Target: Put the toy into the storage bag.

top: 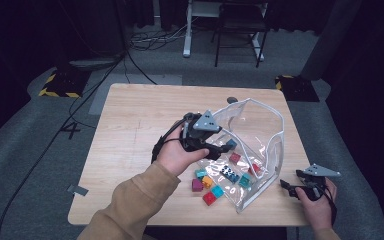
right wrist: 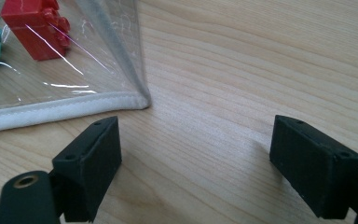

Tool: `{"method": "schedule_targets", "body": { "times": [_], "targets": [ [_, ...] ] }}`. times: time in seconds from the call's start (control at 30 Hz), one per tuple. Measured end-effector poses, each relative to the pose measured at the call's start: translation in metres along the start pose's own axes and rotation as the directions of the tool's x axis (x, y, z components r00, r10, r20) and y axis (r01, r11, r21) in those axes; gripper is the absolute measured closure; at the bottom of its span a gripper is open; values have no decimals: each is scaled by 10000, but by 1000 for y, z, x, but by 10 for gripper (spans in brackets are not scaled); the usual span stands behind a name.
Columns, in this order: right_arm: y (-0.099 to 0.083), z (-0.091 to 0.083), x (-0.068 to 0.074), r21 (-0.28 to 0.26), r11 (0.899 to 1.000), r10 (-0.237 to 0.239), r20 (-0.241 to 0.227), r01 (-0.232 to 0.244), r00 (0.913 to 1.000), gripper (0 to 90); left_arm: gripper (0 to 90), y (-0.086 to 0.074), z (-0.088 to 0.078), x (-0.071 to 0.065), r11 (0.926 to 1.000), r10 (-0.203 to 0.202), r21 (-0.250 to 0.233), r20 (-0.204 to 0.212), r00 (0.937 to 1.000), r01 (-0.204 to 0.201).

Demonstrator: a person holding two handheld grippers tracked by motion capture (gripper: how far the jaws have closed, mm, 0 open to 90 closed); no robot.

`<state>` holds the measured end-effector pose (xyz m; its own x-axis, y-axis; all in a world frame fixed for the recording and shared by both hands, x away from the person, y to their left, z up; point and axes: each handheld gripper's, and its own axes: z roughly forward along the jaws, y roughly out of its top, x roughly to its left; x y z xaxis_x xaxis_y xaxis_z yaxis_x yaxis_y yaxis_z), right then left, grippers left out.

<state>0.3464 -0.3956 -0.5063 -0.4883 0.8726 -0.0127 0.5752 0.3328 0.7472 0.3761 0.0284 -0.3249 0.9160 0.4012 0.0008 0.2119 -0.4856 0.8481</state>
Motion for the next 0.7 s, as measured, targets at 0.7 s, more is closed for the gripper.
{"method": "schedule_targets", "body": {
  "times": [0.7],
  "targets": [
    [0,0,0,6,10000,3,-3,-3,10000,166,376,-90,21,12,9946,-736,705,-419,9964,765]
  ]
}}
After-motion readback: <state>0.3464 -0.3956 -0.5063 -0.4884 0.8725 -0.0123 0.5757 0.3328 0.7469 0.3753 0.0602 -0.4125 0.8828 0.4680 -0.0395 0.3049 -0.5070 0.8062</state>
